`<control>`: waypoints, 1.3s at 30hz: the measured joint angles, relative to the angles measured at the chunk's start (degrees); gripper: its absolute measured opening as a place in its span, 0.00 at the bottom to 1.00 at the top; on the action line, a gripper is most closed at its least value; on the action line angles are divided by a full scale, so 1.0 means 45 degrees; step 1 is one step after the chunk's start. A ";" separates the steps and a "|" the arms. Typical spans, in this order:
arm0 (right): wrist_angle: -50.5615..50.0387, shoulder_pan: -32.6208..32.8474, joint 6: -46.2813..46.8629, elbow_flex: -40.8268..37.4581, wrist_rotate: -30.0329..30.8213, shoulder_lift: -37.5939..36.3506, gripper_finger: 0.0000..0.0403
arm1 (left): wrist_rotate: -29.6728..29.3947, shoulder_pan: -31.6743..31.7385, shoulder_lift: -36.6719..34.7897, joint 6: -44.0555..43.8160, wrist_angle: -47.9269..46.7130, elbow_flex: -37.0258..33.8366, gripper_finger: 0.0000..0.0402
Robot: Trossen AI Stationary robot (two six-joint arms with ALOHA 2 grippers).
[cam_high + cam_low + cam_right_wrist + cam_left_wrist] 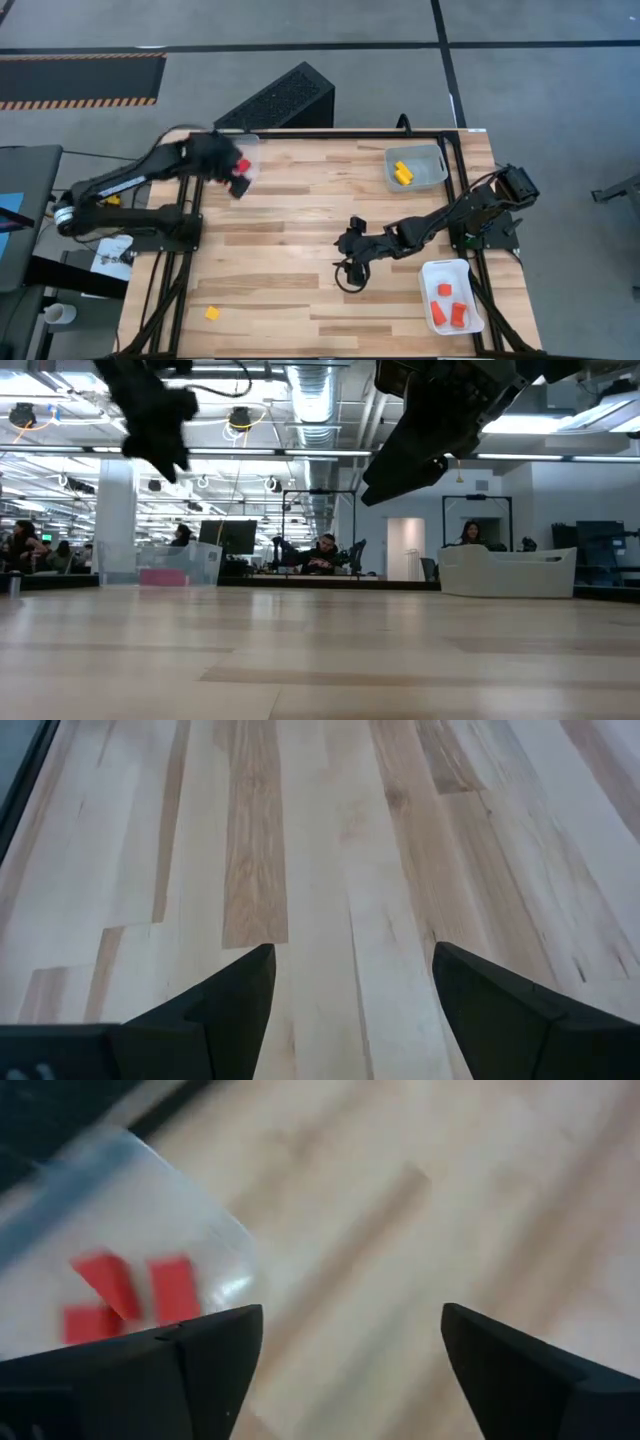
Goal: Sort & place blocks by color
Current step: Put the yellow block into the gray bin
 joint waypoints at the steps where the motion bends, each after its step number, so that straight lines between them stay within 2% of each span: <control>1: 0.0000 0.0032 0.0030 0.0000 0.0000 0.0000 0.72 | -0.0127 -0.0789 -0.0340 -0.0478 -0.0638 0.0012 0.70; 6: 0.0202 0.0253 0.0114 0.0000 0.0000 0.0000 0.72 | 0.0122 -0.4647 -0.1268 -0.4294 -0.4062 -0.0133 0.64; 9: 0.0491 0.0328 0.0114 -0.0005 -0.0005 0.0000 0.72 | 0.0318 -0.7162 -0.1274 -0.6632 -0.5259 -0.0138 0.61; 12: 0.0605 0.0373 0.0114 -0.0005 -0.0037 0.0000 0.72 | 0.0437 -0.9655 -0.0848 -0.8307 -0.5154 -0.0138 0.59; 16: 0.0588 0.0421 0.0124 -0.0005 -0.0039 0.0000 0.72 | 0.0589 -1.2651 0.0505 -0.9591 -0.4611 -0.0138 0.57; 22: 0.0588 0.0557 0.0119 -0.0005 -0.0026 0.0002 0.72 | 0.2412 -1.6060 0.3304 -1.0883 -0.4106 -0.0143 0.56; 26: 0.0583 0.0600 0.0119 -0.0005 -0.0019 0.0005 0.72 | 0.3540 -1.7444 0.4995 -1.1725 -0.1990 -0.0135 0.56; 28: 0.0584 0.0643 0.0119 -0.0005 -0.0010 0.0005 0.72 | 0.3672 -1.7760 0.5755 -1.1833 -0.1193 0.0042 0.56; 34: 0.0727 0.0644 0.0114 -0.0005 -0.0010 0.0000 0.72 | 0.1750 -1.8508 0.7279 -1.0984 -0.0695 0.0606 0.56; 39: 0.0782 0.0630 0.0107 -0.0005 -0.0005 0.0003 0.72 | 0.1943 -1.8616 0.8101 -1.0232 -0.1216 0.0707 0.56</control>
